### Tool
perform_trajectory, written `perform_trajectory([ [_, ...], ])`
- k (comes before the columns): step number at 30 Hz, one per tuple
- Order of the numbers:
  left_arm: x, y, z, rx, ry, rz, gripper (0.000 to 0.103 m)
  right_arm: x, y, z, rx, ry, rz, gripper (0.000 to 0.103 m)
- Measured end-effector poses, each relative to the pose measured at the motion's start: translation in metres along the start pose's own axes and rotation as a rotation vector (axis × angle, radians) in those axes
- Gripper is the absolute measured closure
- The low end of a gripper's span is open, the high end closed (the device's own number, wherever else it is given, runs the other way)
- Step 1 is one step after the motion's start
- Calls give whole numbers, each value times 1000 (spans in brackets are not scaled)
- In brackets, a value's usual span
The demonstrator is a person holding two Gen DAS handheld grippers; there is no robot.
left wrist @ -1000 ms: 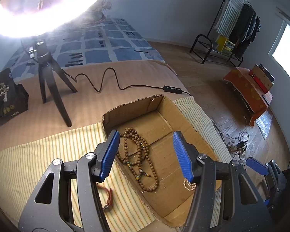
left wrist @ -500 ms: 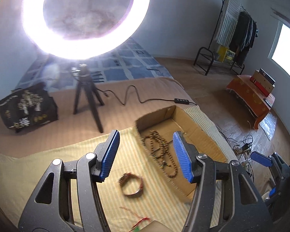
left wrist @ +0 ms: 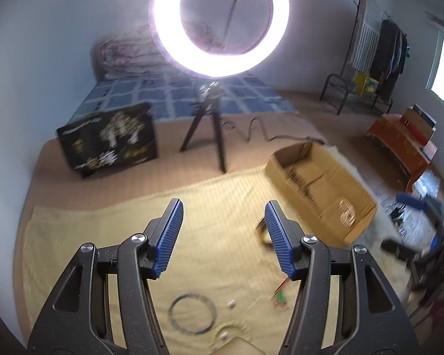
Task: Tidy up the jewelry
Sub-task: 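Withdraw both grippers from the box back over the sheet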
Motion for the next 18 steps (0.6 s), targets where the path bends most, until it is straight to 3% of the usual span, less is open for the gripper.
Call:
perform_trajectory([
  [2,-11,-21,2,-24,7,0,24,-9,-1,-8,-18,9,15,0],
  [11,-39,-117,-27,-175,40,12,24,-38,-9,-48,-100,56,35,0],
  [18,-40,-155,-51,-260,9,73,24,-54,-12,-85,-180,66,77,0],
])
Point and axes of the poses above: each gripper's, at about its wrist camera, not at the fingertips, and z roughly against the way its jaws point, x to its right, y to its top, the point moved 8 cm from there along -z, roughly the way its jaws point, and after that the axes turned 3 degrees about y, right-handed, at the moved point
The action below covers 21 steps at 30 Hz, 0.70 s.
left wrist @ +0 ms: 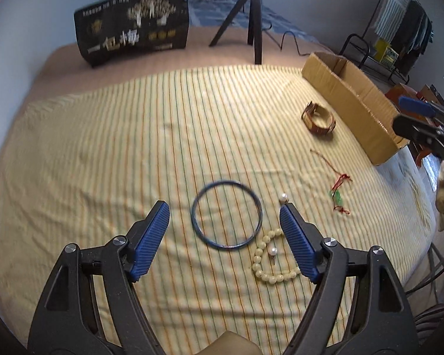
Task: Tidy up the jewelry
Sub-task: 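Withdraw both grippers from the box back over the sheet, then grasp the blue bangle with the left gripper while the right gripper grasps the brown leather watch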
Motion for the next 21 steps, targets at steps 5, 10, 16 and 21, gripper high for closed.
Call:
perform_trajectory([
  [5,5,-9,-15,-18,5,-15,24,2,3,-31,-60,-2,-9,0],
  [10,10,-11,-27,-32,16,-38,24,5,4,-53,-95,-17,-13,2],
  [16,15,-14,-40,-43,48,-79,24,4,3,-72,-140,-37,21,8],
  [21,10,-16,-49,-55,68,-55,24,4,3,-83,-153,-39,23,9],
])
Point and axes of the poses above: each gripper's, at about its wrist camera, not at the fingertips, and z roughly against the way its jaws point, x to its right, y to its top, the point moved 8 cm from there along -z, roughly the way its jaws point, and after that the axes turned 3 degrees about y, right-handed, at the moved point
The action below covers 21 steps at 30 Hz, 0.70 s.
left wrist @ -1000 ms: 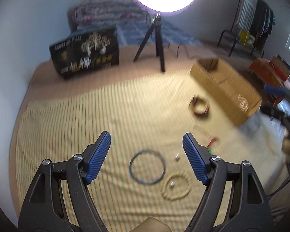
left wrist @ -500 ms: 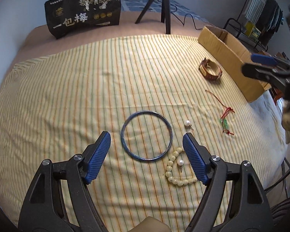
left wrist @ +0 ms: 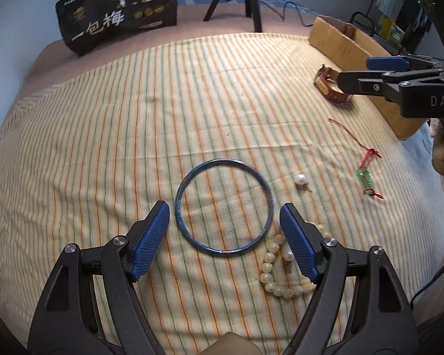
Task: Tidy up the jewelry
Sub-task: 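Grasp the blue bangle with the left gripper while the right gripper grasps the brown leather watch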
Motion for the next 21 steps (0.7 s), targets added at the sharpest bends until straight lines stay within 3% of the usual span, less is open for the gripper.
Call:
perform_trajectory([
  [9,-4,0,-3,19,8,17,24,-3,-2,-21,-47,7,9,22],
  [17,-9,0,-2,26,-6,43,30,2,-4,-40,-91,16,-7,45],
  [21,-10,0,-2,27,-8,41,30,8,-7,-47,-109,14,-27,51],
])
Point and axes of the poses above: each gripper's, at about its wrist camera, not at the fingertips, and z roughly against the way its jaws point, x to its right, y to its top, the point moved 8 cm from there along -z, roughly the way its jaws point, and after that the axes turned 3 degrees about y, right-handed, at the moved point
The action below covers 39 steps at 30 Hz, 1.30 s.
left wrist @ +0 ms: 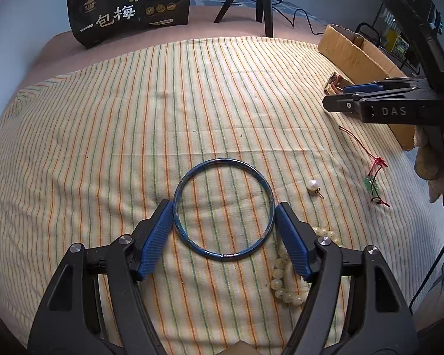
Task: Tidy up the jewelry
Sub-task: 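Grasp the blue bangle with the left gripper while the right gripper grasps the brown leather watch, then carry the bangle with the left gripper while the right gripper carries the watch to the box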
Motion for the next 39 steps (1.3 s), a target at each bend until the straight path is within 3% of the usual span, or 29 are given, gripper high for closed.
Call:
perform_trajectory([
  [3,0,0,1,1,1,2,30,4,-2,-4,10,1,-15,51],
  [8,-1,-1,1,0,3,3,30,4,-2,-5,20,-1,-14,83],
  [13,-4,-2,6,5,0,16,30,0,0,2,42,10,-4,96],
  [23,-11,4,24,43,3,39,31,-4,2,39,131,58,-28,96],
  [39,1,20,70,139,-25,42,31,-3,-6,122,296,60,-29,96],
])
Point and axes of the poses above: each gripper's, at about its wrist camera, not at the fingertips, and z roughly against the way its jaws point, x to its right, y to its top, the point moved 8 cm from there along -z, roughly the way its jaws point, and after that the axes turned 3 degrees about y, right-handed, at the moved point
